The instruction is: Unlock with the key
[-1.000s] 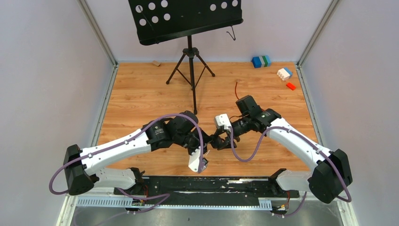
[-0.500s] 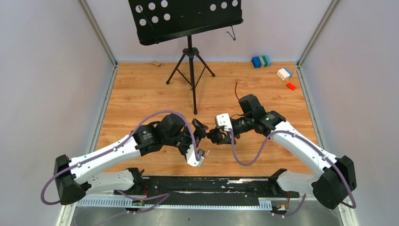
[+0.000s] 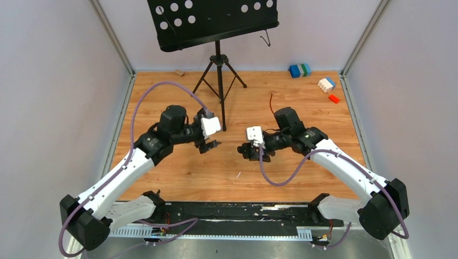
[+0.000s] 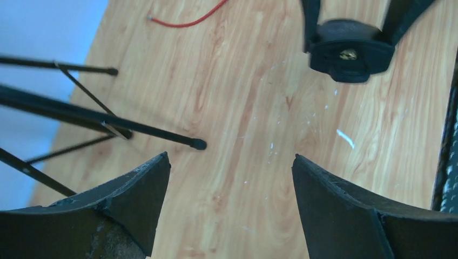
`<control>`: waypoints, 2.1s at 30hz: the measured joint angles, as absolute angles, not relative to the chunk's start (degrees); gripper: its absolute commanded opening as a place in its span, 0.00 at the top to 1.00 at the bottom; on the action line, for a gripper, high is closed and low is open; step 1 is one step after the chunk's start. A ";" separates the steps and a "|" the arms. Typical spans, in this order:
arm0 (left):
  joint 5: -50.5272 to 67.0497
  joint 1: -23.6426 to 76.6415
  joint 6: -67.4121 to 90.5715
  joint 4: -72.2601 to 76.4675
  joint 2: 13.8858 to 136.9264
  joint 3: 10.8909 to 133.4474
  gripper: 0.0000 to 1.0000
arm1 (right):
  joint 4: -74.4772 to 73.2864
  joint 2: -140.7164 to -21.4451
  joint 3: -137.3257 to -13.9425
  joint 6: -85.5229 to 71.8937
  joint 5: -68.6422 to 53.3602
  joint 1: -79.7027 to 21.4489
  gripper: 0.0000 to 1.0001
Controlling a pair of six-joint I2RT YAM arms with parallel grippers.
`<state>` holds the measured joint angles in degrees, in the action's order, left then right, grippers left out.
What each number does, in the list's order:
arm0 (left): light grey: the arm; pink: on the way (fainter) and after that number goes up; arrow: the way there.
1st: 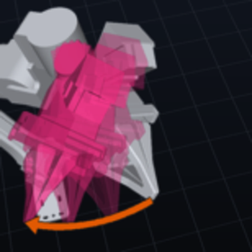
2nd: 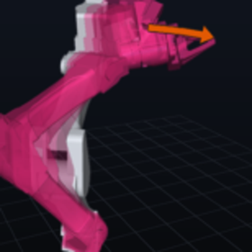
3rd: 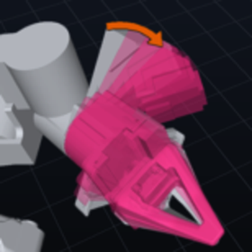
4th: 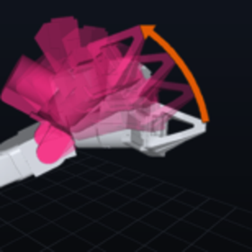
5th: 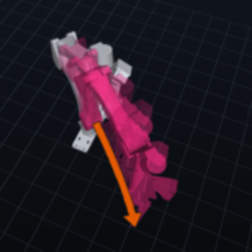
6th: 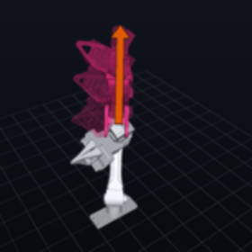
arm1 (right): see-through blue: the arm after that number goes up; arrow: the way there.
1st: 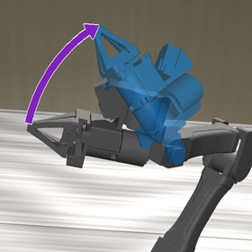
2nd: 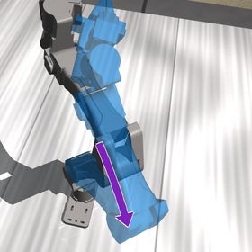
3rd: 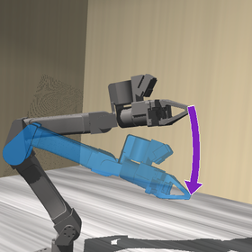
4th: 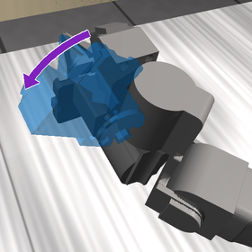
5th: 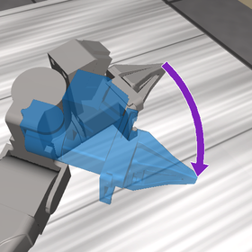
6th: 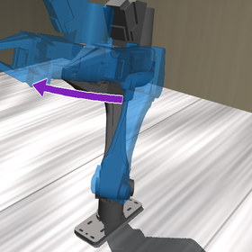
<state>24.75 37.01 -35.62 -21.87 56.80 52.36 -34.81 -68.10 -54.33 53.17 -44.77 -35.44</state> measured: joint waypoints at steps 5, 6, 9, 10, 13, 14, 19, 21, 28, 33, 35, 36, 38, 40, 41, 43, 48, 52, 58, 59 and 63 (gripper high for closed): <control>31.22 28.77 -17.61 -22.04 64.27 58.76 0.16 | -32.10 -67.66 -54.35 49.39 -40.32 -35.44 1.00; 32.42 27.88 -14.20 -21.93 65.87 60.16 0.17 | -31.64 -67.40 -54.35 48.93 -39.38 -35.44 1.00; 37.26 27.18 -4.10 -20.60 69.30 62.61 0.22 | -30.13 -66.87 -54.35 47.77 -37.26 -35.44 1.00; 39.22 27.22 -0.49 -19.73 70.30 62.85 0.23 | -29.71 -66.87 -54.35 47.51 -36.84 -35.44 1.00; 43.57 27.31 9.52 -16.73 73.67 63.07 0.29 | -29.17 -66.87 -54.35 46.74 -35.88 -35.44 1.00; 44.53 27.33 12.47 -15.86 74.83 63.07 0.30 | -29.19 -66.89 -54.35 46.57 -35.68 -35.44 1.00; 47.13 27.33 23.27 -12.19 78.83 63.07 0.34 | -29.21 -67.26 -54.35 46.35 -34.85 -35.44 1.00; 47.86 27.42 26.39 -10.72 79.92 63.05 0.35 | -29.23 -67.40 -54.35 46.33 -34.52 -35.44 1.00; 48.14 30.98 31.66 -7.86 82.17 63.05 0.43 | -29.26 -68.62 -54.35 46.33 -33.65 -35.44 1.00; 47.66 33.23 31.86 -8.25 83.66 63.05 0.43 | -29.32 -69.56 -54.35 46.11 -33.26 -35.44 1.00; 47.27 33.34 31.68 -8.88 84.09 63.05 0.42 | -29.30 -69.56 -54.35 46.09 -33.12 -35.44 1.00; 46.98 33.34 31.62 -9.15 84.27 63.05 0.41 | -29.30 -69.56 -54.35 46.09 -33.04 -35.44 1.00; 46.35 33.32 31.40 -9.58 84.44 63.05 0.39 | -29.30 -69.56 -54.35 46.09 -32.99 -35.44 1.00; 45.98 33.28 31.27 -9.85 84.44 63.05 0.41 | -29.30 -69.56 -54.35 46.06 -33.01 -35.44 1.00; 45.91 33.28 31.18 -9.96 84.44 63.05 0.42 | -29.30 -69.56 -54.35 46.06 -32.99 -35.44 1.00; 45.74 33.28 31.16 -10.09 84.44 63.05 0.44 | -29.30 -69.56 -54.35 46.06 -32.95 -35.44 1.00; 45.30 33.39 31.16 -10.09 84.44 63.05 0.49 | -29.30 -69.58 -54.37 45.89 -32.38 -35.44 1.00; 45.10 33.67 30.96 -10.57 84.47 63.05 0.52 | -29.30 -70.08 -54.61 45.30 -31.88 -35.44 1.00; 45.10 33.95 30.72 -10.98 84.84 63.05 0.54 | -29.28 -70.32 -54.72 44.91 -31.29 -35.44 1.00; 45.10 34.02 30.72 -11.00 84.95 63.05 0.54 | -29.28 -70.32 -54.72 44.82 -31.24 -35.44 1.00; 45.12 34.15 30.70 -11.25 85.32 63.05 0.59 | -29.28 -70.32 -54.74 44.58 -30.81 -35.44 1.00</control>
<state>45.12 34.15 30.70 -11.25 85.32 63.05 -29.28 -70.32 -54.74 44.58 -30.81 -35.44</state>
